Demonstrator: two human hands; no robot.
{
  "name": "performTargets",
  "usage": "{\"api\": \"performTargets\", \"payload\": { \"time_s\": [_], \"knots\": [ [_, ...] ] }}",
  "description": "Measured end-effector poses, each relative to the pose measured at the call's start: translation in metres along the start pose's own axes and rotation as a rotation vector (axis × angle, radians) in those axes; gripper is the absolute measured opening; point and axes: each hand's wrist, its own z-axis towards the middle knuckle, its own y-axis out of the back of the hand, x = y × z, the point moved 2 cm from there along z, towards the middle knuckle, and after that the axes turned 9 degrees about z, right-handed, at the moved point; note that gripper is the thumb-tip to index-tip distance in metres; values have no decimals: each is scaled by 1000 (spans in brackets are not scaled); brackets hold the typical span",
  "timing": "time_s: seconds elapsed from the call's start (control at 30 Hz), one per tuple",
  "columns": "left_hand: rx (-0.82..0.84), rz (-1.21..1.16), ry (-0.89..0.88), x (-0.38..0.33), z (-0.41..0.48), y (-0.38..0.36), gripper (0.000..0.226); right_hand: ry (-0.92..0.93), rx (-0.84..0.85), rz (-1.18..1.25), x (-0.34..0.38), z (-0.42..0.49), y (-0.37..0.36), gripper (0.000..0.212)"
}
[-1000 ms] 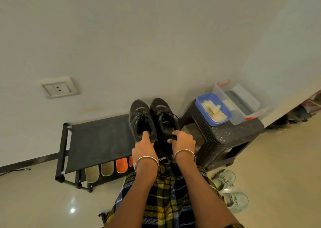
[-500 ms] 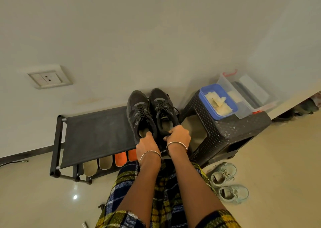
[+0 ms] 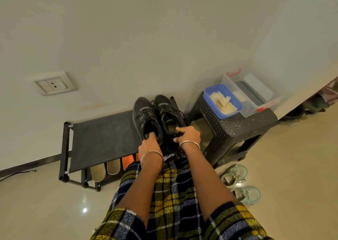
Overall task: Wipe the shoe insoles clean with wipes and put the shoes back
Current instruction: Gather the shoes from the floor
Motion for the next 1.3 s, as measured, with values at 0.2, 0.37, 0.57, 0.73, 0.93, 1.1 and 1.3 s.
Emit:
{"api": "performTargets", "payload": {
  "time_s": [0.2,0.37,0.57,0.73,0.93,1.1,1.3],
  "knots": [
    [-151,7,-75,-12,-36,8,35,25,-239,308,-22,-8,48,31],
    [-237,-43,-473,-69,-54,-13,20,-45,-421,380,-86,-13,97,14],
    [122,-44,-790,-167,-48,-74,13,-367,-614,417,-198,-26,148,18],
    [430,220,-949,-224,-38,-149,18,-556,-697,404,-277,-22,155,16],
    [562,377,-973,-257,-9,-243,26,-692,-551,244,-366,-12,105,21],
    [550,512,-1010,-272,21,-307,33,-763,-450,201,-419,8,71,23],
    [574,675,-1104,-273,38,-380,36,-834,-419,280,-452,43,31,24]
  ]
}}
